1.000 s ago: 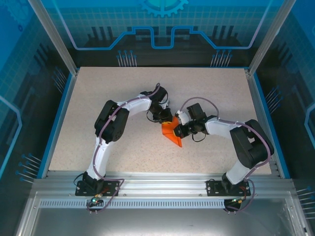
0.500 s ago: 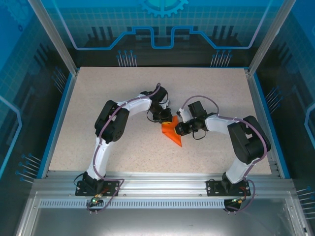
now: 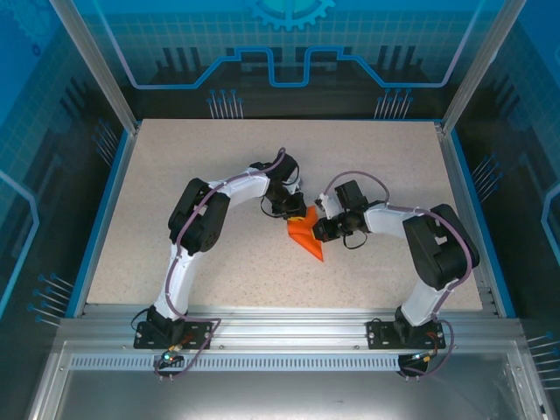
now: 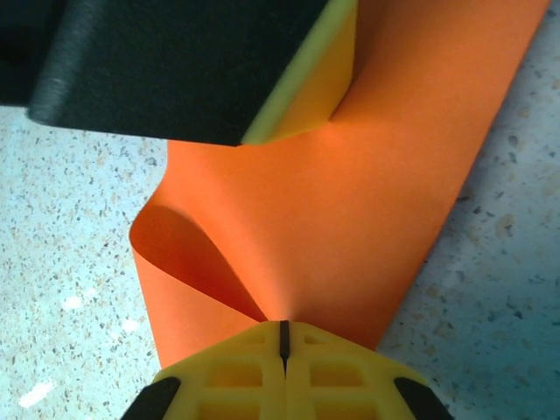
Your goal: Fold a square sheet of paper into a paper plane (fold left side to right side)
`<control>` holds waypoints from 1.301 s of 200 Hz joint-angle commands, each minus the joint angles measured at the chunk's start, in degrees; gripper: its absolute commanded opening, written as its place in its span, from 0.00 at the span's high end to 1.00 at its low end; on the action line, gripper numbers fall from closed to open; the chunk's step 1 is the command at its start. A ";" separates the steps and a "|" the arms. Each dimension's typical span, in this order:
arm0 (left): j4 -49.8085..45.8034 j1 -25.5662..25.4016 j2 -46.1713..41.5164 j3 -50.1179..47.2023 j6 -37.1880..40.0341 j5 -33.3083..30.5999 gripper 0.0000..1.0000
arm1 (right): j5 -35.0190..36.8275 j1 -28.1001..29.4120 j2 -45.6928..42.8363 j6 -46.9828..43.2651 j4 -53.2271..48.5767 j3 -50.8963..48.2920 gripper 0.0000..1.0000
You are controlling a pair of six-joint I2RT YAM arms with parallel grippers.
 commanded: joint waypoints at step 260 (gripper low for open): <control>-2.72 -1.04 3.93 -0.19 0.93 -3.49 0.84 | 1.03 -1.74 0.27 0.53 -2.08 1.35 1.00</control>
